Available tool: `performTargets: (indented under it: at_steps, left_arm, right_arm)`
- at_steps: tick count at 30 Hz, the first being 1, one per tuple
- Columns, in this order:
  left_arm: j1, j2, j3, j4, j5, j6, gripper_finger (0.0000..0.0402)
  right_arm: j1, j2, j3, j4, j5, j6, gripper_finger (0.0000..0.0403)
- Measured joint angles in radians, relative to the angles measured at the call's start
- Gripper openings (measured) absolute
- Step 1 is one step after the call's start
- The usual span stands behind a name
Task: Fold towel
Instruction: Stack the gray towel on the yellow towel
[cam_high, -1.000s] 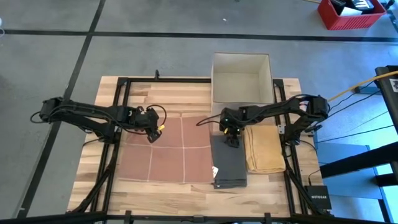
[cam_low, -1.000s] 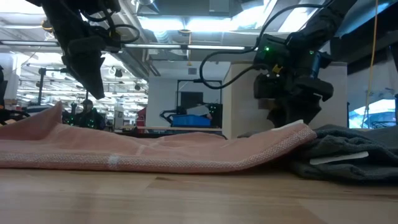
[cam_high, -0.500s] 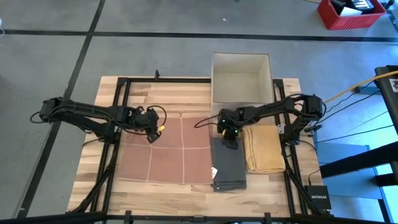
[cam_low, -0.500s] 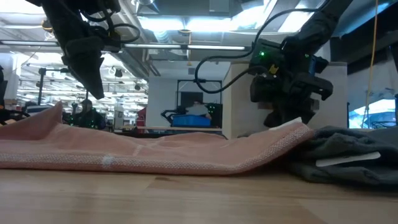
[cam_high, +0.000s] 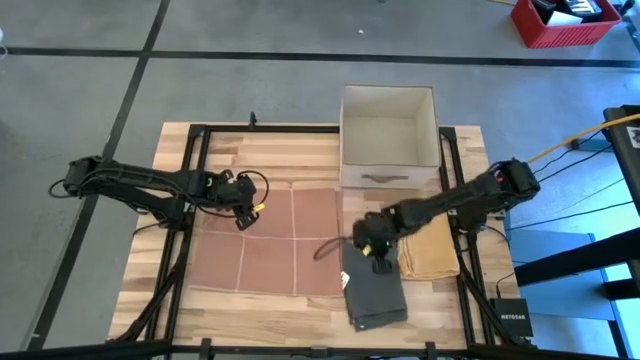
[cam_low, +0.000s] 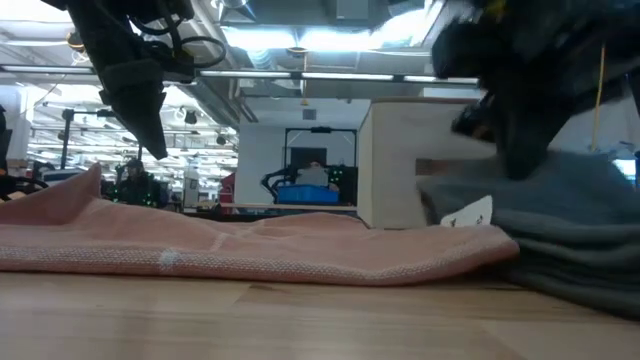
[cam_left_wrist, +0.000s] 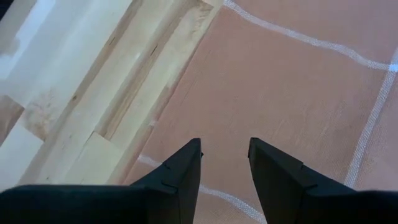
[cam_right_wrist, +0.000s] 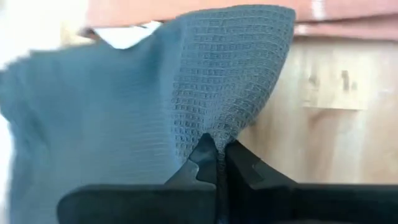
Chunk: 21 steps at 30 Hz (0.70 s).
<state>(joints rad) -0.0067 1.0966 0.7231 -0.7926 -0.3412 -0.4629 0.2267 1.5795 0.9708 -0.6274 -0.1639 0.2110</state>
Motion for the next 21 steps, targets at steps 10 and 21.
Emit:
performTargets:
  at_steps: [10,21]
  left_arm:
    - [0.0,0.0,0.0,-0.003,0.0,0.027,0.0128]
    - [0.0,0.0,0.0,-0.004,0.0,0.052,0.0128]
  right_arm:
    - [0.29,-0.014,0.179,-0.058,0.238,0.287,0.0006]
    - [0.501,-0.014,0.293,-0.261,0.409,0.744,0.0006]
